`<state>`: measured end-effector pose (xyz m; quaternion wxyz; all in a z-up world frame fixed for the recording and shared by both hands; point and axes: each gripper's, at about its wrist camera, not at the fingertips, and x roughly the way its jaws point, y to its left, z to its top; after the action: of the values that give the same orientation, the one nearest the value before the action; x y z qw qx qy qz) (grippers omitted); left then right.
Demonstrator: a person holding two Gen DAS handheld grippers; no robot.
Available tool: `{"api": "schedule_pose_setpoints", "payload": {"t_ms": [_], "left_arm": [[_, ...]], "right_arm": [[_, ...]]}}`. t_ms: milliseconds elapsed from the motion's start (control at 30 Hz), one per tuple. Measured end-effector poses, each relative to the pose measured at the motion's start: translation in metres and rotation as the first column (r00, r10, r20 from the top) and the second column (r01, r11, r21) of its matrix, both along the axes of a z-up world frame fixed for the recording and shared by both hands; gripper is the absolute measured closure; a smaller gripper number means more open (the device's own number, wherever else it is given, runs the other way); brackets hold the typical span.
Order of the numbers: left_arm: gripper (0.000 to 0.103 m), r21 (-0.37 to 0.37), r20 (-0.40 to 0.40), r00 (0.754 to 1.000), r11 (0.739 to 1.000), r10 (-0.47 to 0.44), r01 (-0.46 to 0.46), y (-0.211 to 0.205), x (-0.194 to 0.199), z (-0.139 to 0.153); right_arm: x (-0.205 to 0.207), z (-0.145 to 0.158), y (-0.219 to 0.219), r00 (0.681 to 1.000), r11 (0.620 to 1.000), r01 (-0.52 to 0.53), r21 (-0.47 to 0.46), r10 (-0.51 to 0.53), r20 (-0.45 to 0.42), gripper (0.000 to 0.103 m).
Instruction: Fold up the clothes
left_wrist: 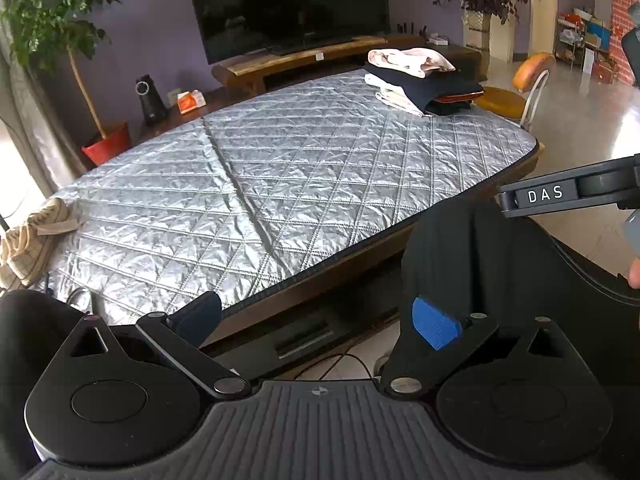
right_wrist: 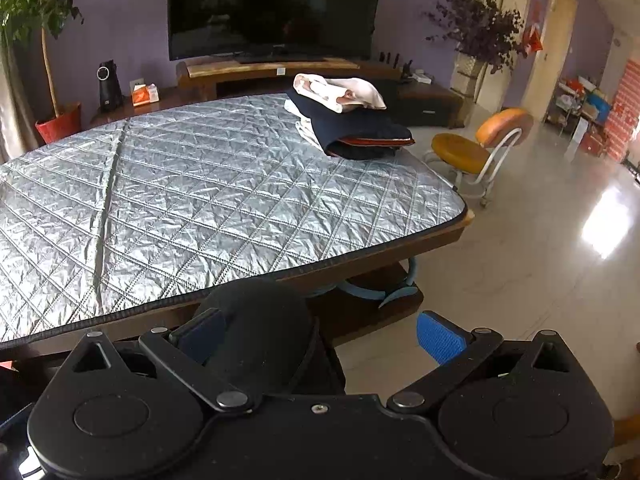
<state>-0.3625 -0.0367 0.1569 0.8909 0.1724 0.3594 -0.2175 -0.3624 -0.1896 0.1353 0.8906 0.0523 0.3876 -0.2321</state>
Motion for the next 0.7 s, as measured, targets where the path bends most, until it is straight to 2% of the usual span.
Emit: {"api": "schedule_pose_setpoints", "payload": {"t_ms": [700], "left_arm": [[0.001, 0.014, -0.012, 1.000, 1.000, -0.008, 0.008, -0.0049, 0.0016, -0.0030]], "right_arm": [[0.0026, -0.0034, -0.0005, 1.000, 1.000, -0.006, 0.005, 0.006, -0.018, 0.001]]}}
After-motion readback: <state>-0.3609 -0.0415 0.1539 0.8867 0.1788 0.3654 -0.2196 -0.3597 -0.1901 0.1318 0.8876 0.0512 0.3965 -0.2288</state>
